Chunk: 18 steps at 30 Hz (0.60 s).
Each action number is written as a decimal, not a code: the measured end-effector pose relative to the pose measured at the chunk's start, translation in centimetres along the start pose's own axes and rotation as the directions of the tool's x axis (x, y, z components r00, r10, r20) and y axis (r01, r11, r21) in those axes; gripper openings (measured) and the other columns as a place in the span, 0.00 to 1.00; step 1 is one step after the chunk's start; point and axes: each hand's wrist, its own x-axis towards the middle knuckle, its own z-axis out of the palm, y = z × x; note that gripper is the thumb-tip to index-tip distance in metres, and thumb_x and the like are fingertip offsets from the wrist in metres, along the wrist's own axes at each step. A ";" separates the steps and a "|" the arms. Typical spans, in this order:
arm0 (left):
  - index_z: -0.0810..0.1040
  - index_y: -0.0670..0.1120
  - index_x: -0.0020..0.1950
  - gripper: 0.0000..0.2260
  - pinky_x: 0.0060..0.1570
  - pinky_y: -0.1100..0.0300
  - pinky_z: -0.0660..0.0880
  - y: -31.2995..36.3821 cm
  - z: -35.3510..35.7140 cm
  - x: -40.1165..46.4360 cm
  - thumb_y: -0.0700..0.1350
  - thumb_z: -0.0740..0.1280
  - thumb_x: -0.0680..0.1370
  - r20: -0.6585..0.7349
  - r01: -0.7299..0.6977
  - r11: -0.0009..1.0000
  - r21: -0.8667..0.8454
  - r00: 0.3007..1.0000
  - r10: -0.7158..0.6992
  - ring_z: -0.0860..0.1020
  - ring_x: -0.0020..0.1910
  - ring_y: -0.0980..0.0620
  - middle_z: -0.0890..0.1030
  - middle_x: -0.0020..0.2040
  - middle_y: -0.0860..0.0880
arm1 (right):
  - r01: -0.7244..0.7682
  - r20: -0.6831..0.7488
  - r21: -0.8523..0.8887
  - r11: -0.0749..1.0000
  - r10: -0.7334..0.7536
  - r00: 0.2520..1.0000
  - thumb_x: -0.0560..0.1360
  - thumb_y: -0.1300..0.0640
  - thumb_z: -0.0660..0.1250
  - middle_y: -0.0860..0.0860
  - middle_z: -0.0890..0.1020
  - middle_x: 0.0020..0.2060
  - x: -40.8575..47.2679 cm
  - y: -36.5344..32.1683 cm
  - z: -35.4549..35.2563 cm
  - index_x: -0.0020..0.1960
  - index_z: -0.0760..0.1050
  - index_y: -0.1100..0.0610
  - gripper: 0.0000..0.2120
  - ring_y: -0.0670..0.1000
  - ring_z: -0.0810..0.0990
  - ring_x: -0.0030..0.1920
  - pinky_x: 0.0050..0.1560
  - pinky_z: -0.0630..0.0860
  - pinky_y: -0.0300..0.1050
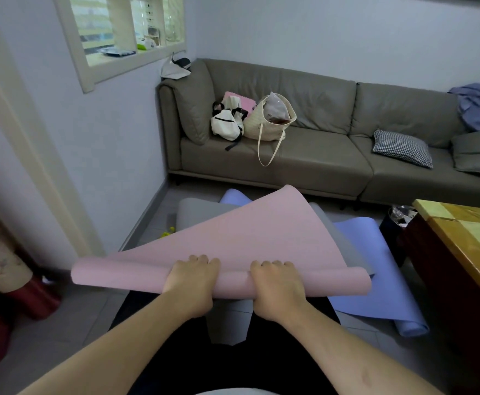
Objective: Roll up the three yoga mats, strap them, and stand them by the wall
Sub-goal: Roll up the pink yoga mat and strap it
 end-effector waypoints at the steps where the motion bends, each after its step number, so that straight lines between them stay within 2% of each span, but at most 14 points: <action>1: 0.73 0.50 0.61 0.23 0.49 0.49 0.72 0.3 0.6 -0.4 0.52 0.76 0.70 -0.052 -0.002 1.000 0.019 0.999 0.003 0.77 0.56 0.43 0.77 0.56 0.47 | 0.013 0.035 0.019 1.000 -0.013 0.999 0.69 0.56 0.72 0.53 0.84 0.52 0.3 0.1 -0.3 0.57 0.75 0.52 0.17 0.59 0.83 0.52 0.47 0.69 0.51; 3: 0.76 0.49 0.54 0.25 0.44 0.49 0.74 0.6 1.2 -0.8 0.51 0.81 0.62 -0.084 0.009 0.997 0.077 0.996 -0.003 0.78 0.48 0.43 0.79 0.49 0.47 | 0.016 0.107 0.052 0.999 -0.022 0.994 0.69 0.55 0.72 0.53 0.85 0.52 0.6 0.1 -0.9 0.57 0.77 0.52 0.17 0.59 0.84 0.53 0.50 0.74 0.50; 4: 0.76 0.50 0.54 0.24 0.45 0.49 0.74 0.8 1.2 -0.8 0.51 0.80 0.63 -0.084 0.019 0.997 0.072 0.996 -0.013 0.78 0.48 0.44 0.80 0.49 0.48 | 0.016 0.138 0.056 0.998 -0.024 0.990 0.69 0.55 0.71 0.53 0.85 0.53 0.7 0.1 -1.2 0.58 0.78 0.52 0.17 0.59 0.85 0.54 0.51 0.76 0.50; 7: 0.74 0.51 0.61 0.17 0.52 0.51 0.70 0.7 0.6 0.0 0.52 0.71 0.75 -0.102 0.046 0.996 0.081 0.994 -0.038 0.79 0.57 0.43 0.80 0.58 0.48 | -0.006 0.181 0.071 0.997 -0.007 0.983 0.68 0.54 0.72 0.54 0.85 0.54 1.0 0.1 -1.7 0.59 0.79 0.52 0.19 0.59 0.85 0.55 0.53 0.79 0.49; 12: 0.76 0.54 0.61 0.17 0.50 0.53 0.74 -0.5 -0.6 0.9 0.55 0.70 0.73 0.031 -0.003 1.000 -0.029 1.000 0.004 0.82 0.57 0.45 0.82 0.58 0.50 | -0.017 0.003 0.069 0.997 0.017 1.000 0.67 0.56 0.74 0.53 0.79 0.55 -0.2 -0.7 -0.4 0.59 0.75 0.54 0.22 0.60 0.78 0.56 0.52 0.72 0.53; 16: 0.78 0.55 0.59 0.18 0.52 0.54 0.77 -1.2 -1.0 1.4 0.57 0.71 0.71 0.134 -0.005 0.993 -0.122 0.991 0.022 0.82 0.56 0.47 0.83 0.57 0.52 | 0.003 -0.029 -0.007 1.000 -0.003 1.000 0.55 0.57 0.80 0.52 0.79 0.42 -1.1 -1.1 1.0 0.51 0.74 0.53 0.26 0.58 0.78 0.41 0.39 0.68 0.52; 18: 0.77 0.55 0.59 0.17 0.50 0.53 0.75 -0.7 -0.6 1.1 0.56 0.71 0.72 0.094 -0.011 0.996 -0.092 0.995 0.020 0.81 0.57 0.47 0.82 0.57 0.52 | 0.002 -0.019 -0.013 1.000 -0.002 1.000 0.62 0.57 0.78 0.53 0.82 0.46 -0.7 -0.9 0.7 0.55 0.74 0.53 0.24 0.59 0.81 0.46 0.42 0.66 0.52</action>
